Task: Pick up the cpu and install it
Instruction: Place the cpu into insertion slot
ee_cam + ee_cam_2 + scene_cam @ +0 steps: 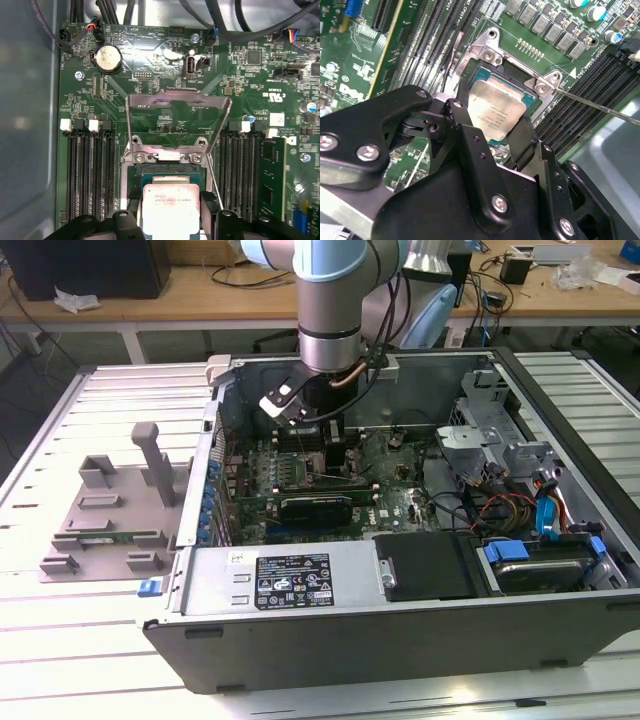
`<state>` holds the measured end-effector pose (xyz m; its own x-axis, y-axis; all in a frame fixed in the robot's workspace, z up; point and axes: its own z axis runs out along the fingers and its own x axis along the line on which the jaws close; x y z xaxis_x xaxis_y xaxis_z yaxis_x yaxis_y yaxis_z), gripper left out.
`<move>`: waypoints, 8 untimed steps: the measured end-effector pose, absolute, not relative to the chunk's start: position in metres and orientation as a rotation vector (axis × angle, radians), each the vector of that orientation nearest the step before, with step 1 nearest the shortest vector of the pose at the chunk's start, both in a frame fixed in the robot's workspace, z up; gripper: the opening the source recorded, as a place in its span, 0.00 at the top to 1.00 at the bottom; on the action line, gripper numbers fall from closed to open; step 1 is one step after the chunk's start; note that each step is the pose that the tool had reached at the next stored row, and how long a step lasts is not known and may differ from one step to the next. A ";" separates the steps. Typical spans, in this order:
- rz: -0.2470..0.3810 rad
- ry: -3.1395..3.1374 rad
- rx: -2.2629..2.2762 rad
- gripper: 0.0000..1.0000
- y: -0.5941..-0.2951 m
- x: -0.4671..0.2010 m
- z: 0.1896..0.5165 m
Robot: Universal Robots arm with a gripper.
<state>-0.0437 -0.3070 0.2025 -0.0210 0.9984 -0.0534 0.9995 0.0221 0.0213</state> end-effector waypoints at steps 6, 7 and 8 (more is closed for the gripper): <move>-0.025 2.212 2.164 0.45 -0.307 -0.044 0.197; -0.025 2.211 2.165 0.45 -0.307 -0.044 0.197; -0.025 2.206 2.171 0.45 -0.307 -0.043 0.197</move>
